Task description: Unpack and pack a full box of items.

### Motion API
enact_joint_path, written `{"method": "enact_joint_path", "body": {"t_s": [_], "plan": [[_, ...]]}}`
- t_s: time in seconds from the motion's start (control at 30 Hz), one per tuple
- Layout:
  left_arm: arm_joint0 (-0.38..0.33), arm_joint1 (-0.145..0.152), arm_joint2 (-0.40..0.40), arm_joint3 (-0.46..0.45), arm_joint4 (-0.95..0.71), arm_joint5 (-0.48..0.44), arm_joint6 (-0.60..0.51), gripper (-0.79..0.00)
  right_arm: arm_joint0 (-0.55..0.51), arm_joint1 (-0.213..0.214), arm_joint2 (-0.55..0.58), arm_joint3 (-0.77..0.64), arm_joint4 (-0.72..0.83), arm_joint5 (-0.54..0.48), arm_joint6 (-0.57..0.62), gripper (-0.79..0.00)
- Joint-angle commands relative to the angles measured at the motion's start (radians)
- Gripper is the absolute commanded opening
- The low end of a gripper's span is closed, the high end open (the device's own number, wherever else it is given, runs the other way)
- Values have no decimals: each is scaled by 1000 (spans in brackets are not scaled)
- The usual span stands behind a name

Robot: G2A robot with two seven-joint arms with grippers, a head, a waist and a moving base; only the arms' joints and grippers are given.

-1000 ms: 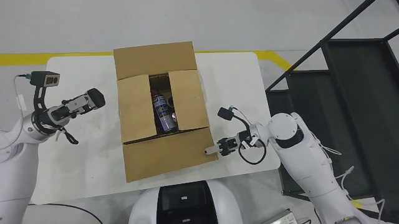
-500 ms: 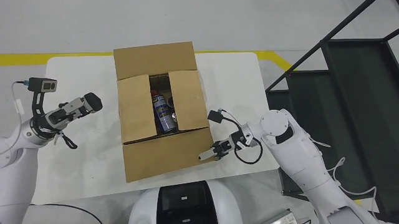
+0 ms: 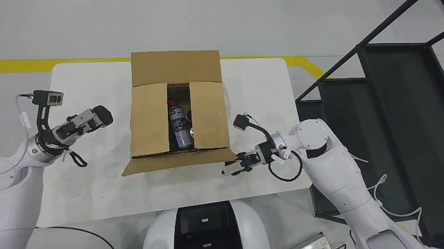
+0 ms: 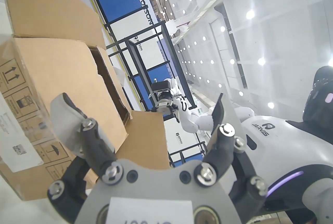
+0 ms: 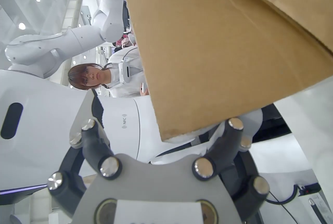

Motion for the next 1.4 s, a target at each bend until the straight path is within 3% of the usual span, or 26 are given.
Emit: {"method": "enact_joint_path", "body": {"t_s": [0.0,0.27,0.57,0.87,1.2,1.37], "plan": [[4,1,-2,3,0,-2,1,0,6,1,2,-7,8,-1,-14,0],[8,5,-2,13,-7,-11,-57,0,41,4,11,-24,33,-34,-75,0],[10,3,0,30,-12,-43,-20,0,116,-6,-35,40,-62,-56,-243,0],[7,5,-3,40,-9,-27,4,0,197,-26,-120,133,-116,-56,-331,0],[-98,2,52,51,172,23,126,0,238,-32,-175,176,-187,-16,-339,0],[-178,-10,111,111,230,39,226,0,246,-36,-193,183,-192,-14,-347,0]]}}
